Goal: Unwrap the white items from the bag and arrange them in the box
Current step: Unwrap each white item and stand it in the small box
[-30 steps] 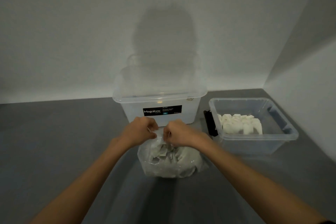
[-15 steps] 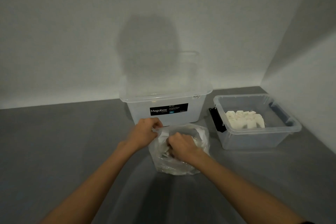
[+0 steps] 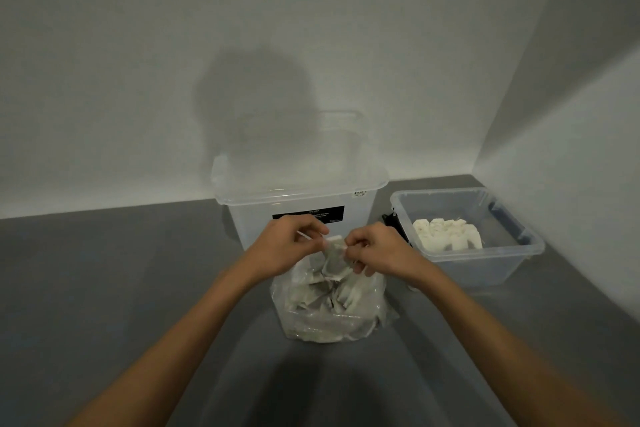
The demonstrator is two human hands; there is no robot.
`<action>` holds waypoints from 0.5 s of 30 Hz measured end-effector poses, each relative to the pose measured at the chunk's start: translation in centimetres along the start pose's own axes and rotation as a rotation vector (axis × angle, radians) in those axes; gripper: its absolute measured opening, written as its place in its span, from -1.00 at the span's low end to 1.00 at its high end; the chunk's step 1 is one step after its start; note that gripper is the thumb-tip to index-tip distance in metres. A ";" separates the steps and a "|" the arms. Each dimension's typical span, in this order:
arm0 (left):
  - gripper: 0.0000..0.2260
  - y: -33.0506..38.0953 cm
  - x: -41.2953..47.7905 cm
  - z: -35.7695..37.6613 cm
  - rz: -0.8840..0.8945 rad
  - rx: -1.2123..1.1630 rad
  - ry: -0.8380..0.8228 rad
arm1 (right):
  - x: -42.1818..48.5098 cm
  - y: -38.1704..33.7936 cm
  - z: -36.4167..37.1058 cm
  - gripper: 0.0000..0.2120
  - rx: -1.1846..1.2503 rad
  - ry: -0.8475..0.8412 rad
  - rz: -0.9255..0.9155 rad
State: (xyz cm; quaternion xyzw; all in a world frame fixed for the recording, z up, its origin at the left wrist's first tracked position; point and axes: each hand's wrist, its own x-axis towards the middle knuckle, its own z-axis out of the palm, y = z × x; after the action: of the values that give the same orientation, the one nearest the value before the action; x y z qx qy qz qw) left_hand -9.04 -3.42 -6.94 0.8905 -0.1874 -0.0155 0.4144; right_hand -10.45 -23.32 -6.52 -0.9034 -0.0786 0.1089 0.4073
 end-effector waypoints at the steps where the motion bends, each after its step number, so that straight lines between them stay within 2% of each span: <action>1: -0.84 0.4 0.1 0.0 0.003 -0.021 -0.007 | -0.1 0.0 -0.1 -0.87 0.035 -0.001 0.001; 5: -0.88 1.0 0.7 0.2 0.015 -0.063 -0.021 | -0.3 0.2 0.1 -0.87 0.112 0.024 -0.022; 12: -0.87 0.9 0.6 0.5 -0.085 -0.115 -0.009 | 0.0 1.4 1.0 -0.95 0.297 0.136 0.011; 15: -0.85 0.7 0.3 0.5 -0.150 -0.167 -0.080 | 0.2 1.6 1.1 -0.93 0.346 0.141 0.000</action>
State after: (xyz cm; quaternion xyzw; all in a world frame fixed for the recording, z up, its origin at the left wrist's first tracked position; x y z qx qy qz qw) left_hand -9.12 -4.31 -6.73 0.8631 -0.1350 -0.0976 0.4768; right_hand -10.45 -23.57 -8.47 -0.8252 -0.0298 0.0572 0.5612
